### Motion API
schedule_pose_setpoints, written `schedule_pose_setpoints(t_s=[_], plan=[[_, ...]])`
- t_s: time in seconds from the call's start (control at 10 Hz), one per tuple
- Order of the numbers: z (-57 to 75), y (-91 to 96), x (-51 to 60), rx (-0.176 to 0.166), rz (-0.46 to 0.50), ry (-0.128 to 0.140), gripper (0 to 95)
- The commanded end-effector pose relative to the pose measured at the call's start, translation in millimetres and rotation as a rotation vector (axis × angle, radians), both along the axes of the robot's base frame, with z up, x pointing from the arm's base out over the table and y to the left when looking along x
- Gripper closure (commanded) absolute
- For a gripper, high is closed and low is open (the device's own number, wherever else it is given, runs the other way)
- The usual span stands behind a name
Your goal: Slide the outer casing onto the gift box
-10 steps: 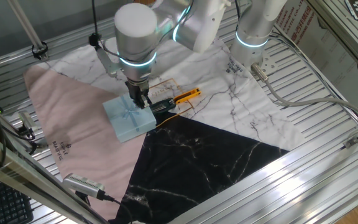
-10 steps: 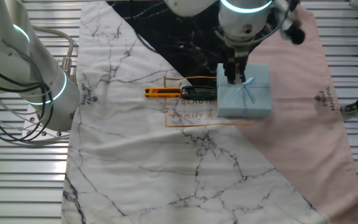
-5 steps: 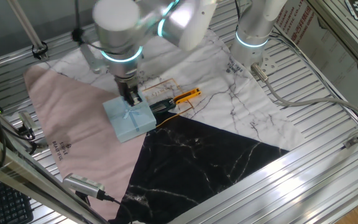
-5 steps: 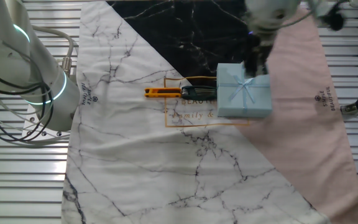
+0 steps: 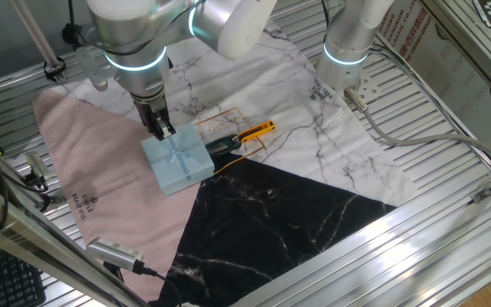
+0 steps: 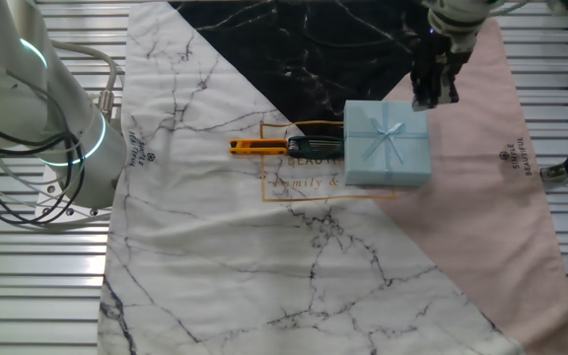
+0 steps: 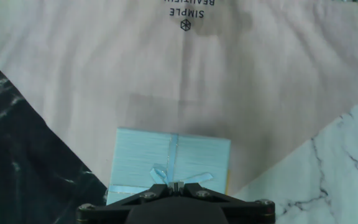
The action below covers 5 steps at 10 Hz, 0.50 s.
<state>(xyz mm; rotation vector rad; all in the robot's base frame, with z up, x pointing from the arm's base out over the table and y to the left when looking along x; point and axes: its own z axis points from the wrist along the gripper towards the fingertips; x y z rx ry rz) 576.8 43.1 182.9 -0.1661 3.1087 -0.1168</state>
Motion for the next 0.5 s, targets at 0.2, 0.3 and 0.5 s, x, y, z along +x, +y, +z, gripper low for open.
schedule_pose_setpoints(t_s=[0.2, 0.3, 0.5], plan=[[0.2, 0.1, 1.1, 0.0, 0.006, -0.001, 95.0], [-0.2, 0.1, 1.6, 0.001, 0.006, 0.0, 95.0], [-0.3, 0.2, 1.9, 0.003, 0.014, -0.001, 95.0]])
